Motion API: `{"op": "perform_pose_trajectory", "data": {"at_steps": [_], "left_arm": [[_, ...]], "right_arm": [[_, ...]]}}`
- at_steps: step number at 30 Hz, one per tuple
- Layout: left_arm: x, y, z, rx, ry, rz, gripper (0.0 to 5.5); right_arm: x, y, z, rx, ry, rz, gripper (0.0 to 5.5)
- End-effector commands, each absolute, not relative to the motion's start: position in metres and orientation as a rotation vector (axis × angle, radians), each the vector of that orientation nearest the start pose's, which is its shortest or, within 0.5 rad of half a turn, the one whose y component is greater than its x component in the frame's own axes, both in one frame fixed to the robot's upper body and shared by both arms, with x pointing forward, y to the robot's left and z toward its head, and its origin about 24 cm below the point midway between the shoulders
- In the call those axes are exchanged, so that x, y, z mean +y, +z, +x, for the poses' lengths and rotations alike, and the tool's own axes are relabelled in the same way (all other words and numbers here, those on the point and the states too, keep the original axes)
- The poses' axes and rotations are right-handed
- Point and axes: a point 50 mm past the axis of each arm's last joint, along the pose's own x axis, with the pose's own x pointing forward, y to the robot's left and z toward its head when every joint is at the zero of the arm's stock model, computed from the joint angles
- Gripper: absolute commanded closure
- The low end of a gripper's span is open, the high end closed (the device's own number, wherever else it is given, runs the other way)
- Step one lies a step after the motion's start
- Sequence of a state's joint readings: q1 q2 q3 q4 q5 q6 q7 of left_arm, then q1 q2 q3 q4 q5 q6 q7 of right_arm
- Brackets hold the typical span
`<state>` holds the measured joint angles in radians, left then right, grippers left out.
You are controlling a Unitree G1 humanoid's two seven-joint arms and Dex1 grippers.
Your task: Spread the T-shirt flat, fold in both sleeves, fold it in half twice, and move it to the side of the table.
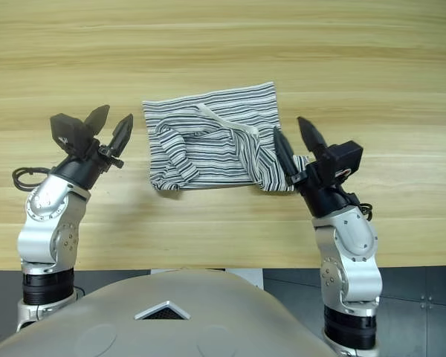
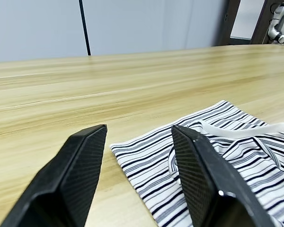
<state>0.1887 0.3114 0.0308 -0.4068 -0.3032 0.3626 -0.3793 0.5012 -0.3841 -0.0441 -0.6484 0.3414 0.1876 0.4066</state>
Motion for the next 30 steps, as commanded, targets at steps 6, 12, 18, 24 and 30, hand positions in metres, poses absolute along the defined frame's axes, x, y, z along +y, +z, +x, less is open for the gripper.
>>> {"op": "perform_pose_trajectory", "data": {"at_steps": [6, 12, 18, 24, 30], "left_arm": [[0.173, 0.049, 0.239, 0.275, -0.475, -0.028, 2.95], [0.161, 0.041, 0.252, 0.299, -0.519, -0.018, 2.95], [0.155, 0.035, 0.25, 0.329, -0.55, -0.047, 2.95], [0.154, 0.034, 0.244, 0.353, -0.581, -0.046, 2.95], [0.152, 0.027, 0.241, 0.394, -0.597, -0.03, 2.95]], "right_arm": [[-0.166, 0.052, 0.124, 0.37, 0.646, -0.226, 3.2], [-0.165, 0.035, 0.134, 0.384, 0.556, -0.336, 3.2], [-0.161, 0.039, 0.135, 0.343, 0.527, -0.365, 3.2], [-0.159, 0.042, 0.131, 0.34, 0.54, -0.363, 3.2], [-0.158, 0.047, 0.132, 0.319, 0.534, -0.37, 3.2]]}}
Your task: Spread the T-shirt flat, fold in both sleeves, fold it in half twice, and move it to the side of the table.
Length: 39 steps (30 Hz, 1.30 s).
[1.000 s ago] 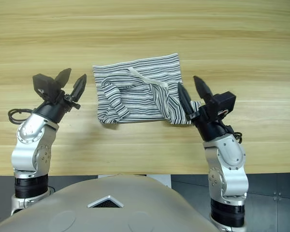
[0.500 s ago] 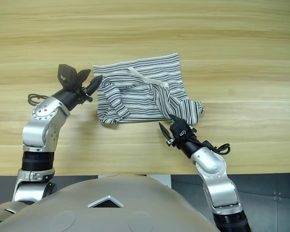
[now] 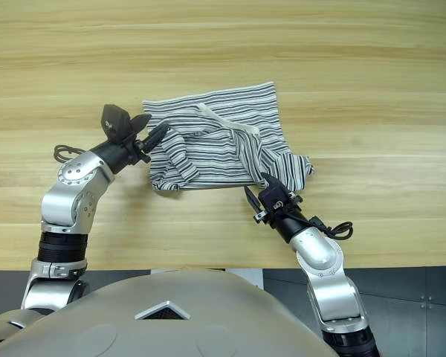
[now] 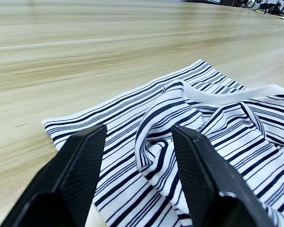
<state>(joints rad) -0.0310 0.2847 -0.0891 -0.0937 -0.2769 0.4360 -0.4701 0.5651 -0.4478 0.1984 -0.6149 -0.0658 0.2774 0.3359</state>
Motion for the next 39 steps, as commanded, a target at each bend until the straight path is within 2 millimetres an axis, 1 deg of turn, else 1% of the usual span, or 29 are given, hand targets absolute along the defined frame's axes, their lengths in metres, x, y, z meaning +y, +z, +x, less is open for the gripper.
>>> {"op": "perform_pose_trajectory", "data": {"at_steps": [1, 9, 13, 18, 22, 24, 26, 30, 34, 36, 37, 39], "left_arm": [[0.152, 0.026, 0.24, 0.402, -0.598, -0.028, 2.95], [0.156, 0.019, 0.24, 0.441, -0.582, -0.015, 2.95], [0.158, 0.019, 0.241, 0.44, -0.574, -0.015, 2.95], [0.162, 0.021, 0.242, 0.426, -0.56, -0.011, 3.73], [0.163, 0.024, 0.243, 0.415, -0.559, -0.01, 4.23], [0.163, 0.025, 0.243, 0.413, -0.559, -0.009, 4.52], [0.164, 0.025, 0.244, 0.411, -0.558, -0.007, 4.88], [0.164, 0.026, 0.245, 0.408, -0.557, -0.007, 5.4], [0.162, 0.027, 0.244, 0.408, -0.566, -0.017, 5.4], [0.159, 0.029, 0.242, 0.408, -0.593, -0.059, 5.4], [0.157, 0.031, 0.242, 0.407, -0.603, -0.084, 5.4], [0.157, 0.034, 0.242, 0.401, -0.606, -0.108, 5.4]], "right_arm": [[-0.158, 0.047, 0.132, 0.317, 0.532, -0.373, 3.2], [-0.16, 0.058, 0.136, 0.271, 0.509, -0.378, 3.2], [-0.165, 0.055, 0.138, 0.281, 0.476, -0.391, 3.2], [-0.166, 0.041, 0.139, 0.332, 0.471, -0.378, 3.2], [-0.156, 0.033, 0.139, 0.343, 0.499, -0.329, 3.2], [-0.153, 0.03, 0.14, 0.344, 0.501, -0.33, 3.2], [-0.152, 0.029, 0.141, 0.34, 0.494, -0.333, 3.59], [-0.155, 0.03, 0.145, 0.32, 0.468, -0.334, 4.29], [-0.161, 0.029, 0.147, 0.332, 0.443, -0.349, 4.9], [-0.164, 0.027, 0.148, 0.341, 0.437, -0.355, 5.24], [-0.164, 0.027, 0.148, 0.344, 0.436, -0.357, 5.36], [-0.164, 0.026, 0.147, 0.348, 0.439, -0.356, 5.36]]}}
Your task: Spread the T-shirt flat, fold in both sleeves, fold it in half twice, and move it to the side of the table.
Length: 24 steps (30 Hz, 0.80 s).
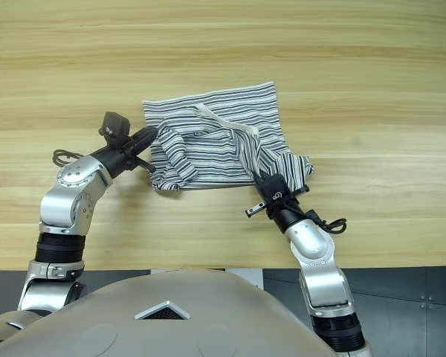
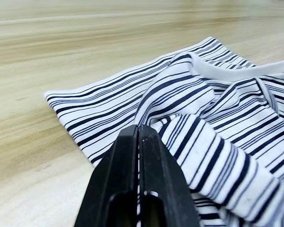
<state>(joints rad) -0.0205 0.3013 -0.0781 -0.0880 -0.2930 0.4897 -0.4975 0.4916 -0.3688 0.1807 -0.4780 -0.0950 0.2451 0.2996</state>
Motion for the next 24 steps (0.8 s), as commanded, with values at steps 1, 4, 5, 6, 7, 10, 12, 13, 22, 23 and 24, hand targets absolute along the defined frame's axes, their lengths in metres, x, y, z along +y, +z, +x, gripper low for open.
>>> {"op": "perform_pose_trajectory", "data": {"at_steps": [1, 4, 5, 6, 7, 10, 12, 13, 22, 23, 24], "left_arm": [[0.158, 0.035, 0.243, 0.399, -0.603, -0.113, 5.4], [0.16, 0.037, 0.244, 0.375, -0.592, -0.111, 5.02], [0.161, 0.037, 0.244, 0.373, -0.592, -0.109, 4.9], [0.161, 0.037, 0.243, 0.375, -0.59, -0.106, 4.75], [0.161, 0.037, 0.244, 0.38, -0.583, -0.098, 4.57], [0.164, 0.035, 0.245, 0.389, -0.566, -0.075, 4.26], [0.165, 0.035, 0.244, 0.392, -0.576, -0.07, 4.26], [0.164, 0.034, 0.244, 0.394, -0.58, -0.065, 4.26], [0.159, 0.021, 0.241, 0.491, -0.581, -0.141, 4.26], [0.158, 0.021, 0.241, 0.491, -0.582, -0.156, 4.26], [0.156, 0.022, 0.242, 0.489, -0.583, -0.168, 4.26]], "right_arm": [[-0.164, 0.025, 0.147, 0.349, 0.441, -0.354, 5.36], [-0.164, 0.025, 0.147, 0.35, 0.444, -0.352, 5.4], [-0.164, 0.025, 0.147, 0.35, 0.445, -0.351, 5.4], [-0.163, 0.025, 0.147, 0.351, 0.446, -0.349, 5.4], [-0.163, 0.024, 0.146, 0.352, 0.447, -0.346, 5.4], [-0.162, 0.024, 0.145, 0.353, 0.453, -0.34, 5.4], [-0.162, 0.024, 0.145, 0.353, 0.455, -0.338, 5.4], [-0.161, 0.024, 0.145, 0.352, 0.455, -0.337, 5.4], [-0.159, 0.025, 0.144, 0.347, 0.463, -0.326, 5.4], [-0.158, 0.025, 0.144, 0.346, 0.464, -0.324, 5.4], [-0.158, 0.025, 0.144, 0.345, 0.463, -0.323, 5.4]]}}
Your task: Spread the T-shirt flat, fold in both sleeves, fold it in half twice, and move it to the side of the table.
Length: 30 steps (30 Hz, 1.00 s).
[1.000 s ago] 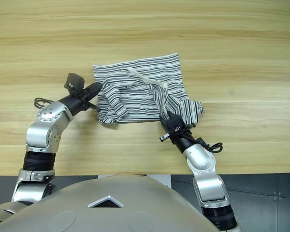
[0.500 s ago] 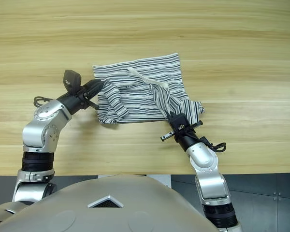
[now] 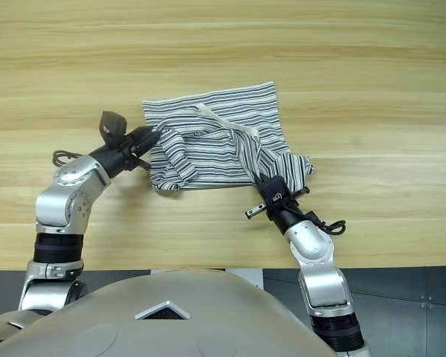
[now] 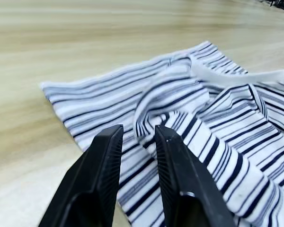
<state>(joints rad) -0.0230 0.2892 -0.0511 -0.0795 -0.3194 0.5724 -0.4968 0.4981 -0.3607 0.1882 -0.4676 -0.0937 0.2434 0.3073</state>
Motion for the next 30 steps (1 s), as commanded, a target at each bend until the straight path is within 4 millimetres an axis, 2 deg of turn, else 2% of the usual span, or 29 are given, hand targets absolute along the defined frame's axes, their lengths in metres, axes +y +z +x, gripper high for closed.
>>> {"op": "perform_pose_trajectory", "data": {"at_steps": [1, 3, 10, 21, 30], "left_arm": [[0.1555, 0.0222, 0.2435, 0.49, -0.582, -0.179, 4.07], [0.1546, 0.0216, 0.2459, 0.494, -0.576, -0.179, 3.78], [0.1511, 0.0197, 0.2521, 0.488, -0.553, -0.186, 3.78], [0.1482, 0.019, 0.2511, 0.494, -0.568, -0.194, 5.36], [0.1518, 0.0186, 0.2524, 0.492, -0.562, -0.16, 5.36]], "right_arm": [[-0.1585, 0.025, 0.144, 0.345, 0.462, -0.325, 5.4], [-0.1588, 0.0246, 0.1439, 0.346, 0.459, -0.328, 5.4], [-0.1595, 0.0244, 0.1443, 0.345, 0.461, -0.335, 5.4], [-0.1602, 0.025, 0.1454, 0.338, 0.455, -0.335, 5.4], [-0.1638, 0.0276, 0.1506, 0.324, 0.452, -0.34, 5.4]]}}
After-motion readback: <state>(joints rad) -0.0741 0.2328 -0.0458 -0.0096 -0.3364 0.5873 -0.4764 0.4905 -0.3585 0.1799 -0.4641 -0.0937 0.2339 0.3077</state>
